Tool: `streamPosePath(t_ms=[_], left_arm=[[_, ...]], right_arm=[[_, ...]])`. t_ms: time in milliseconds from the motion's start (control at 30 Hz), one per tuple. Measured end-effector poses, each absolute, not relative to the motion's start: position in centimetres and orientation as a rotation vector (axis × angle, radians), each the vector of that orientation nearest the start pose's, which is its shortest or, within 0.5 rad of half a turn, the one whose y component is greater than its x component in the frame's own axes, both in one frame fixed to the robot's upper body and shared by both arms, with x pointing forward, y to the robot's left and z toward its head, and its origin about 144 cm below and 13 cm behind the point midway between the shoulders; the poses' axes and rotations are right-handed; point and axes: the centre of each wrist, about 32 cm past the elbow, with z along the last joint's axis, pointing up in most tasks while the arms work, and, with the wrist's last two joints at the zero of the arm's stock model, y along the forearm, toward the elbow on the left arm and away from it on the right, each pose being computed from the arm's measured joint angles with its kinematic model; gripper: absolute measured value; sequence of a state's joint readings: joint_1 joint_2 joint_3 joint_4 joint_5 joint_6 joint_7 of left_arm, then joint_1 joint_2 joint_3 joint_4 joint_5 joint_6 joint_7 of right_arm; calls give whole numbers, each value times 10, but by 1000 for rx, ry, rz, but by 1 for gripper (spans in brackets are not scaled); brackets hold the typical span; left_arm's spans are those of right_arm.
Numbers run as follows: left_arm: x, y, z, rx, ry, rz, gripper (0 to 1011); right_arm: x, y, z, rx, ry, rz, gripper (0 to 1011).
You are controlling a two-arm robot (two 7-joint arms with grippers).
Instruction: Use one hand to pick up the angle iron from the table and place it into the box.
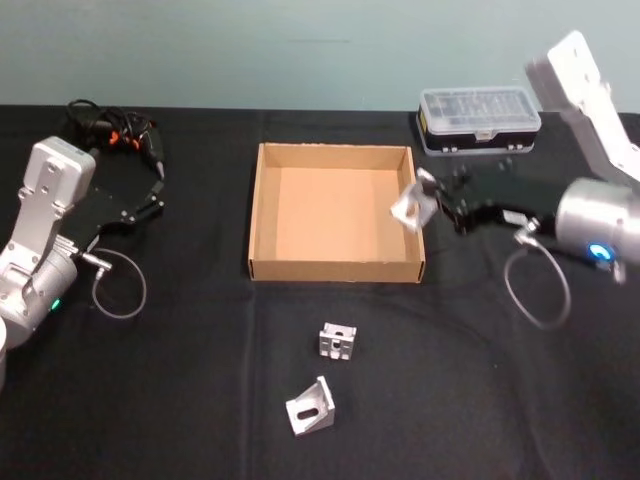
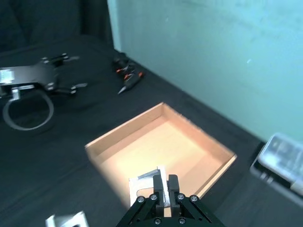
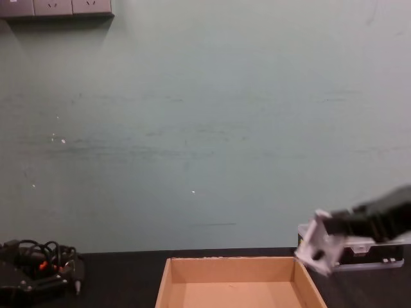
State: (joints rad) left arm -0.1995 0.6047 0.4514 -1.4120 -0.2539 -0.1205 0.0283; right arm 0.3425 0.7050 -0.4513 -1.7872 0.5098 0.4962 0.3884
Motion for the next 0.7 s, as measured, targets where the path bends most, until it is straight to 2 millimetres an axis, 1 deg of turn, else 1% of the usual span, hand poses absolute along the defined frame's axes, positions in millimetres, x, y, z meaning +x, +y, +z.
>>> streamPosePath(t_ms=[100,133,167,233,267,300,400,500,633,700], left_arm=[[489,310,1140,304,-285,1248,1000],[489,310,1140,304,-285,1248,1000],[489,310,1140,305,-285,1248,1000],[489,310,1140,304,-285,1248,1000],[489,310,1140,305,-285,1248,1000],[489,310,1140,305,-285,1248,1000],[489,310,1140,304,-285,1248,1000],[489,310,1140,304,-285,1248,1000],[489,310,1140,304,-285,1248,1000],[489,310,1140,305,-285,1248,1000]], right_arm=[[513,-262,1286,-416,-45,-798,75],[513,-262,1286,-416,-45,-798,75],[521,-258,1287,-419,-61,-804,75],[527,-256,1287,-423,-74,-811,75],[535,-253,1286,-426,-82,-815,75],[539,-251,1285,-429,-86,-816,75],[558,-244,1281,-441,-89,-818,75],[569,-240,1277,-450,-85,-816,75],[589,-233,1266,-471,-64,-810,75],[595,-230,1262,-477,-56,-806,75]])
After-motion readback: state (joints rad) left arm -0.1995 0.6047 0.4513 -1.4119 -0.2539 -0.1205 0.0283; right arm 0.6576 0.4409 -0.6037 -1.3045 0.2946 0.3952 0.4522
